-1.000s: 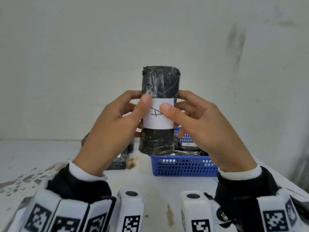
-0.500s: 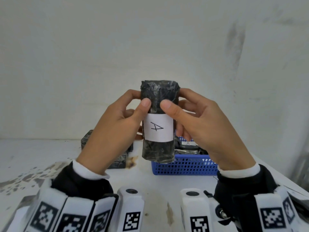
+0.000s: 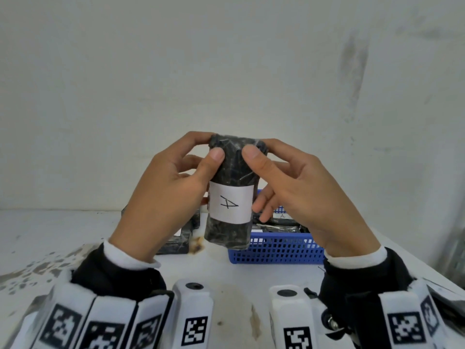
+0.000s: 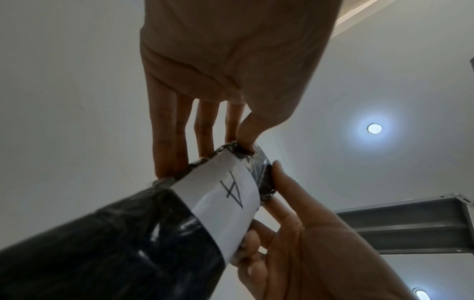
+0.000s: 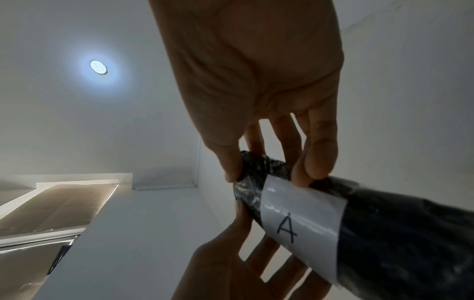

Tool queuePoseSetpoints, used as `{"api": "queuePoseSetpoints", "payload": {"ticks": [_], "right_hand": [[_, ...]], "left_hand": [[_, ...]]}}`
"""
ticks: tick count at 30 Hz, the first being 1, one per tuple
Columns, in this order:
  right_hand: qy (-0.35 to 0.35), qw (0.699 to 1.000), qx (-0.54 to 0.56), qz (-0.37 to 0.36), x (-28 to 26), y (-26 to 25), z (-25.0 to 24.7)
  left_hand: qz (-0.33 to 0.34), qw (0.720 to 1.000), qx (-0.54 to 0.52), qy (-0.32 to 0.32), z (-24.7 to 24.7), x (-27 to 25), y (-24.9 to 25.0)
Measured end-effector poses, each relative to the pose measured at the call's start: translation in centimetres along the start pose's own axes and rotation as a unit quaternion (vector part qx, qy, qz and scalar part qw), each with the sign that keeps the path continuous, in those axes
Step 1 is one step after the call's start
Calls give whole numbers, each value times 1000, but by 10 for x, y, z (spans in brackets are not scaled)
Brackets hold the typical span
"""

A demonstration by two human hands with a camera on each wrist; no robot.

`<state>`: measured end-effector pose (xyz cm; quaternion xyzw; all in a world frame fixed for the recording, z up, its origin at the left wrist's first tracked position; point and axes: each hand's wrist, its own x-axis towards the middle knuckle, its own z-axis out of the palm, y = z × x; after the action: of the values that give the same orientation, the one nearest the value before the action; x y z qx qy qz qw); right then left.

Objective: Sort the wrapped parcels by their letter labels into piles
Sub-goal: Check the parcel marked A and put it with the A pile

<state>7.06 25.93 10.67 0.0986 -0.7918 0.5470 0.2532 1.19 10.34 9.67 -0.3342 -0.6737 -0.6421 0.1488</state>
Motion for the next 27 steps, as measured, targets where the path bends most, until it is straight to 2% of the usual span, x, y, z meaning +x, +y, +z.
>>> {"api": "queuePoseSetpoints", "payload": {"ticks": [8,13,15,18,20,23,27], "right_hand": [[26,999,11,-25,1,2,3],[40,998,-24,-43,2,6,-2],[17,999,-35,-34,2,7,-6],[-13,1000,12,-14,1,7,-6],[7,999,41,-22,1,7,-7],[53,997,44,-41,4,8,-10],[50,997,41,-45,2,6,-14]], "left_hand": [[-17,1000,-15,1,-10,0,5],[-29,986,-102,126,-29,9,4],[-40,979,-142,140,-36,11,4],[-59,973,-185,128,-40,12,6],[-68,972,-197,105,-38,11,8],[-77,982,-164,54,-34,7,6],[-78,988,-134,21,-29,5,1]]}}
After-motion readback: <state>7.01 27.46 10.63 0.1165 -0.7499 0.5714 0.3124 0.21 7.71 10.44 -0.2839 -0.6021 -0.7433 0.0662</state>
